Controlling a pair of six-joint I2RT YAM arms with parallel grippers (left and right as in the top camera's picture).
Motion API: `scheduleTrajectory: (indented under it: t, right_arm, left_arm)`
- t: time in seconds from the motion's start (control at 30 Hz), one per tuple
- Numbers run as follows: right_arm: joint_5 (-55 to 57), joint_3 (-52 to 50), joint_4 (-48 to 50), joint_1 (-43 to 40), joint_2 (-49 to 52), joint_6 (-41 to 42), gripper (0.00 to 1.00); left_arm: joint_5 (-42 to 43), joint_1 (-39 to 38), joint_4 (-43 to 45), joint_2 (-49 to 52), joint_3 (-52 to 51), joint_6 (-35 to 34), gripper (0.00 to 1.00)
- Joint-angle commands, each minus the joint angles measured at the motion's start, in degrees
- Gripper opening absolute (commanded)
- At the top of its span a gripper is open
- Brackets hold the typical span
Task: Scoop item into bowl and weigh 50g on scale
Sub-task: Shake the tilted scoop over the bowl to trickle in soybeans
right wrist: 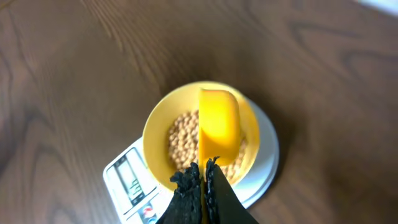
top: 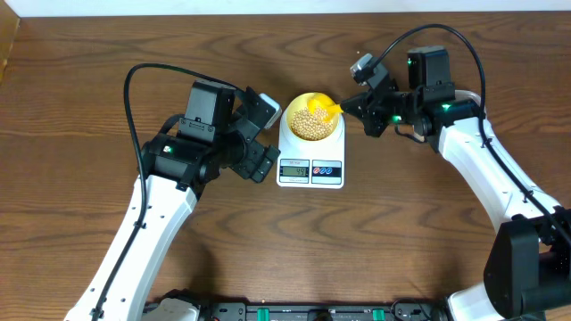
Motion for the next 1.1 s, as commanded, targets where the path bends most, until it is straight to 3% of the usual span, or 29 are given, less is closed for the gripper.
scheduleTrajectory:
  t: [0.0,1.07]
  right_arm:
    - [-1.84,-0.04,0.63,0.46,0.26,-2.67,0.01]
    - [-1.42,-0.04,0.94,0.81,0.42,0.07,0.01]
  left_arm:
    - [0.90,0.02,-0.13,-0.37,-0.81,0.96,0.89]
    - [0.90,0.02,-0.13,-0.37,-0.81,0.96,0.89]
